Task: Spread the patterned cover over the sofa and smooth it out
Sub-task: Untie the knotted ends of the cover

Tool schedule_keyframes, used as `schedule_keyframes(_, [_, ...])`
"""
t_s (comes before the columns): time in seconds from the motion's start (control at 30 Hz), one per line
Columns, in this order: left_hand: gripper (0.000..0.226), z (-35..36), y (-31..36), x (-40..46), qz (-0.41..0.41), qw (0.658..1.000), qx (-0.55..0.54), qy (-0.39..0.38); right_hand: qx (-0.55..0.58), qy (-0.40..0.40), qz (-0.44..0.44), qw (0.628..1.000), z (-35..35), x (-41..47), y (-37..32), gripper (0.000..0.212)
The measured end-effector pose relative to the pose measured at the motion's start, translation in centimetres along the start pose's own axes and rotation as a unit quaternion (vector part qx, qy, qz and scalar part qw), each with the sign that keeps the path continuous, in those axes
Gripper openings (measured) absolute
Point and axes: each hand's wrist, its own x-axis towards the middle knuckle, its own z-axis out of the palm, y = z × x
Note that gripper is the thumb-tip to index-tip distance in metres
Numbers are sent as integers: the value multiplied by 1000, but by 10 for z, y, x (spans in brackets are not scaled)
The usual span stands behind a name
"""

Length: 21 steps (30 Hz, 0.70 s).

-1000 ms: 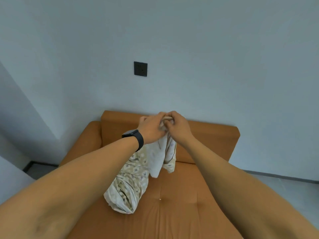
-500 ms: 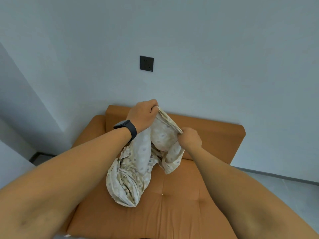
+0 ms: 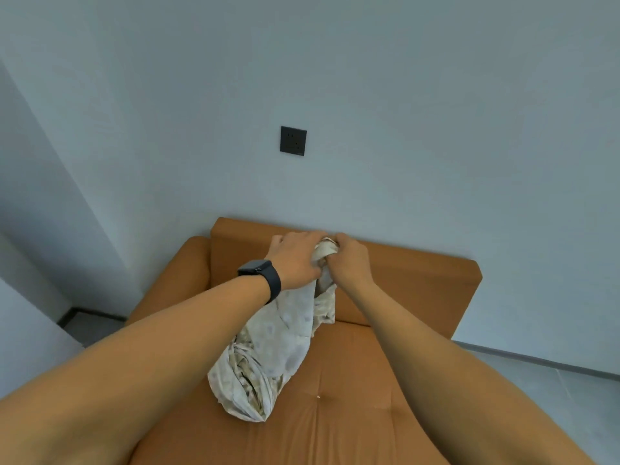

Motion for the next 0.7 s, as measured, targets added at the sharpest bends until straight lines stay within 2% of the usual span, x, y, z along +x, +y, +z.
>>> schedule_keyframes(0.1, [23, -5, -2, 2, -10, 998, -52, 35, 7, 2, -24, 1000, -4, -5, -5, 26])
schedule_keyframes(0.2, [7, -14, -4, 0, 5, 996, -74, 39, -33, 22, -35, 999, -9, -8, 0, 27])
schedule_keyframes(0.33, [10, -27, 3, 0, 12, 991, -104, 89, -147, 74, 30, 986, -13, -7, 28, 18])
schedule_keyframes(0.47, [7, -35, -8, 5, 7, 992, -72, 99, -242, 63, 131, 959, -22, -12, 65, 14])
schedule_keyframes(0.57, [10, -34, -19, 3, -11, 994, -24, 106, -258, 61, 167, 950, -29, -8, 74, 18])
schedule_keyframes(0.7, [14, -31, -26, 2, -49, 989, 6, 138, -222, 34, 219, 949, -34, -7, 75, 23])
